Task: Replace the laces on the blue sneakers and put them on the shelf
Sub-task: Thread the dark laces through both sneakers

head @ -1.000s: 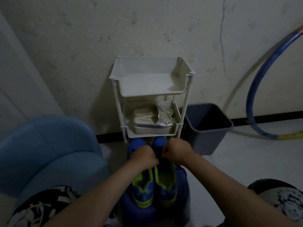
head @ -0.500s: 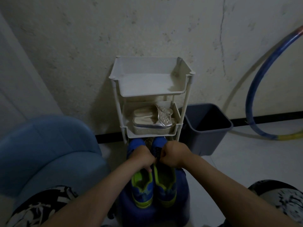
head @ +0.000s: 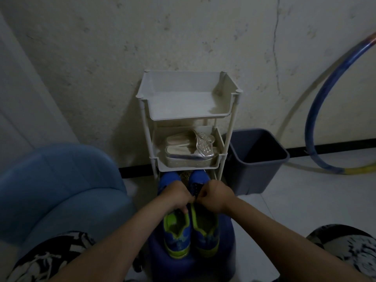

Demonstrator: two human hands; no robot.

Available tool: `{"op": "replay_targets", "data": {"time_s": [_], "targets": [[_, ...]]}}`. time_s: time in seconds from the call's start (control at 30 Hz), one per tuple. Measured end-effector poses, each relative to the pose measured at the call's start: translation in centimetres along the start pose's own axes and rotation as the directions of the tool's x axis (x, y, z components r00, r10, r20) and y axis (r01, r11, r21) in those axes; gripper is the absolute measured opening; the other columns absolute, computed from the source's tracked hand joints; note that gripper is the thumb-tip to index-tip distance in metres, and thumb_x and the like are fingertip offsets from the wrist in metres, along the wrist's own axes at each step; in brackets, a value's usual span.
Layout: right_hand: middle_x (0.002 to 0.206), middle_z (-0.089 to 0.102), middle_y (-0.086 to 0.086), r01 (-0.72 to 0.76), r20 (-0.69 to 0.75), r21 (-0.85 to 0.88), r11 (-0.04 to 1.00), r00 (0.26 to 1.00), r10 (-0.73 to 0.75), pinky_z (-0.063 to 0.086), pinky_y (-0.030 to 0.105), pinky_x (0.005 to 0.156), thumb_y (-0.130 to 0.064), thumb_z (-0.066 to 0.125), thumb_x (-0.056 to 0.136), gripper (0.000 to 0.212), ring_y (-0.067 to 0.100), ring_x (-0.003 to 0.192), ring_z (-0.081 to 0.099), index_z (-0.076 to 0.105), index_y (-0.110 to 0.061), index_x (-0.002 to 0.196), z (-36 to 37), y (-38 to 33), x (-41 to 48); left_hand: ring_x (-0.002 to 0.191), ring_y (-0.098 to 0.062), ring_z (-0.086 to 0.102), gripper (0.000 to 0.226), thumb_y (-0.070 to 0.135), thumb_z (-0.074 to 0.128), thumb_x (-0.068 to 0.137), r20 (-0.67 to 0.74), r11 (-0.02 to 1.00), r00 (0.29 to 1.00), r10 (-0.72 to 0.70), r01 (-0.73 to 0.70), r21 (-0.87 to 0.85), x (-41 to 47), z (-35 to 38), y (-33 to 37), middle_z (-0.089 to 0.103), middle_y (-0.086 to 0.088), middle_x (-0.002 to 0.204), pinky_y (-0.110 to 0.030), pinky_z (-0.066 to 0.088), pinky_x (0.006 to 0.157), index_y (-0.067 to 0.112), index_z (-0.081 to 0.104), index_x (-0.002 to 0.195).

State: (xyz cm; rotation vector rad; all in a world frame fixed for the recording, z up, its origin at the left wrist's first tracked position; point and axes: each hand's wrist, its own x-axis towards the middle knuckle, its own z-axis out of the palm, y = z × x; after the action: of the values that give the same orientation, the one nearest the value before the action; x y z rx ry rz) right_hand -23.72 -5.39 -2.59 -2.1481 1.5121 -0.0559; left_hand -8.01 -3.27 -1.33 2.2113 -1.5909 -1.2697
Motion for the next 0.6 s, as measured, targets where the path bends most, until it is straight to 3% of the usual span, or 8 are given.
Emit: {"op": "replay_targets", "data": {"time_s": [0.07, 0.13, 0.2, 0.3, 0.37, 0.5, 0.6], "targets": [[0.084, 0.071, 0.001, 0.012, 0.011, -0.051, 0.999, 1.0, -0.011, 0.057, 0.034, 0.071, -0.043, 0.063, 0.085, 0.028, 0.016, 0.079, 0.066, 0.075, -0.018, 0.085, 0.3, -0.1, -0.1, 0.067, -0.019, 0.071, 0.025, 0.025, 0.07, 0.085, 0.0, 1.0, 1.0, 0.004, -0.004, 0.025, -0.1, 0.0, 0.1, 0.07, -0.006, 0.065, -0.029, 0.051, 0.062, 0.003, 0.07, 0.097], [0.09, 0.071, 0.002, 0.025, 0.003, -0.106, 0.994, 1.0, -0.025, 0.053, 0.031, 0.071, -0.044, 0.062, 0.086, 0.028, 0.019, 0.083, 0.066, 0.075, -0.019, 0.09, 0.6, -0.3, -0.2, 0.053, -0.015, 0.063, 0.021, 0.023, 0.067, 0.088, 0.027, 0.998, 1.0, -0.01, 0.009, 0.061, -0.2, -0.2, 0.2, 0.069, -0.007, 0.06, -0.025, 0.044, 0.053, 0.004, 0.069, 0.095], [0.093, 0.071, 0.003, 0.025, -0.03, -0.116, 0.993, 0.999, -0.029, 0.051, 0.03, 0.07, -0.042, 0.062, 0.086, 0.027, 0.02, 0.085, 0.066, 0.076, -0.02, 0.093, 0.9, -0.3, -0.2, 0.048, -0.013, 0.056, 0.017, 0.019, 0.06, 0.093, 0.066, 0.99, 0.998, 0.02, -0.029, 0.135, -0.2, -0.5, 0.2, 0.07, -0.01, 0.068, -0.024, 0.041, 0.046, 0.004, 0.068, 0.095], [0.095, 0.071, 0.002, 0.019, -0.068, -0.134, 0.991, 0.997, -0.028, 0.053, 0.032, 0.071, -0.044, 0.063, 0.086, 0.027, 0.019, 0.086, 0.065, 0.075, -0.021, 0.096, 0.9, -0.3, 0.0, 0.059, -0.014, 0.062, 0.023, 0.016, 0.05, 0.096, 0.036, 0.97, 0.99, 0.136, -0.14, 0.2, 0.0, -0.7, -0.1, 0.07, -0.007, 0.079, -0.025, 0.054, 0.058, 0.005, 0.071, 0.095], [0.094, 0.071, 0.002, 0.025, -0.068, -0.138, 0.99, 0.997, -0.035, 0.055, 0.033, 0.072, -0.045, 0.063, 0.086, 0.027, 0.018, 0.085, 0.065, 0.075, -0.022, 0.095, 0.9, -0.3, 0.0, 0.064, -0.015, 0.065, 0.02, 0.012, 0.052, 0.095, 0.041, 0.947, 0.982, 0.184, -0.188, 0.261, 0.0, -0.6, -0.3, 0.074, -0.009, 0.089, -0.027, 0.055, 0.065, 0.008, 0.072, 0.096], [0.097, 0.071, 0.0, 0.059, -0.061, -0.149, 0.987, 0.996, -0.069, 0.056, 0.034, 0.076, -0.042, 0.064, 0.087, 0.025, 0.018, 0.089, 0.066, 0.075, -0.024, 0.098, 0.9, -0.3, -0.1, 0.053, -0.015, 0.064, 0.019, 0.016, 0.057, 0.093, 0.043, 0.924, 0.965, 0.259, -0.261, 0.279, 0.3, -0.6, -0.7, 0.069, -0.003, 0.082, -0.025, 0.049, 0.054, 0.023, 0.063, 0.077], [0.1, 0.071, -0.002, 0.081, -0.037, -0.146, 0.986, 0.996, -0.087, 0.056, 0.034, 0.079, -0.042, 0.066, 0.085, 0.023, 0.018, 0.092, 0.066, 0.075, -0.027, 0.101, 0.6, -0.2, -0.2, 0.071, -0.014, 0.062, 0.02, 0.018, 0.058, 0.092, 0.059, 0.859, 0.939, 0.338, -0.334, 0.389, 0.4, -1.2, -0.7, 0.058, 0.006, 0.082, -0.025, 0.045, 0.06, 0.027, 0.059, 0.075]]}}
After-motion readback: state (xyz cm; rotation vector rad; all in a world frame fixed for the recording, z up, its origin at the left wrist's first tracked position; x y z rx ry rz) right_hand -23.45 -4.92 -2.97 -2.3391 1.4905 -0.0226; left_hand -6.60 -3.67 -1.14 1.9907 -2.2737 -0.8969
